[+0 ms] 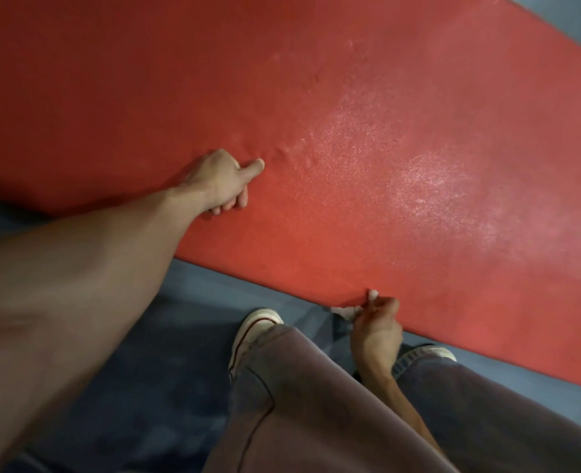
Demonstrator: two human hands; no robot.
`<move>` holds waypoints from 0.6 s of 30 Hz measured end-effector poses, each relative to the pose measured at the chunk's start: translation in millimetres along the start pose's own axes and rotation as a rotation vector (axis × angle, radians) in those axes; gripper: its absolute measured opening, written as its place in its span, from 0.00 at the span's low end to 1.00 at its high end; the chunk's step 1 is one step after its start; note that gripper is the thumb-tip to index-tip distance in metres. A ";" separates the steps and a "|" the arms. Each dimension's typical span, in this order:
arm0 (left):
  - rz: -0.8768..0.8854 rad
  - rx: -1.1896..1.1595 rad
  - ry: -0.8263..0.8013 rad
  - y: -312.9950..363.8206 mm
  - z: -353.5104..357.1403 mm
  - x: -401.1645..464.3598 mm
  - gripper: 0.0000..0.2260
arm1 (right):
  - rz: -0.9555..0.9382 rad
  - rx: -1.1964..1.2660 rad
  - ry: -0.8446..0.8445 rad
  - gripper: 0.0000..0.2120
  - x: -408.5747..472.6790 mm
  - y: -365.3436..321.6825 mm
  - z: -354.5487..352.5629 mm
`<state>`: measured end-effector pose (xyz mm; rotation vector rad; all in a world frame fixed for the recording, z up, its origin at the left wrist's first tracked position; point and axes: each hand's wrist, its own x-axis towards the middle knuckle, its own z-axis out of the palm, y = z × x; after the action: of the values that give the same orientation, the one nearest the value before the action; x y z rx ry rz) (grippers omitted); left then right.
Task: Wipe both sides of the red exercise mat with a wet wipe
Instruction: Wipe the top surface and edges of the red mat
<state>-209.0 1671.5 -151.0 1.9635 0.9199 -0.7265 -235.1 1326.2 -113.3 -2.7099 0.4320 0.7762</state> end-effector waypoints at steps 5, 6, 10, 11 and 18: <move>0.002 0.004 -0.009 -0.7 -0.6 0.1 0.34 | -0.203 0.085 -0.327 0.10 -44.6 -65.1 46.3; 0.003 0.002 -0.009 -0.7 -0.8 0.1 0.34 | -0.263 0.050 -0.360 0.06 -45.9 -65.8 49.9; 0.000 0.008 -0.018 -2.0 -0.1 1.9 0.34 | -0.246 0.076 -0.161 0.06 -26.1 -13.7 27.1; 0.000 0.010 -0.018 -2.8 0.0 1.9 0.34 | -0.148 0.071 -0.101 0.06 -20.9 -0.7 15.7; 0.010 0.006 -0.022 -3.2 0.0 3.7 0.35 | -0.052 0.094 -0.238 0.09 -48.6 -76.4 51.3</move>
<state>-209.6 1674.0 -155.2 1.9601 0.8952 -0.7439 -270.7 1424.0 -113.7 -2.4925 0.3326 1.0223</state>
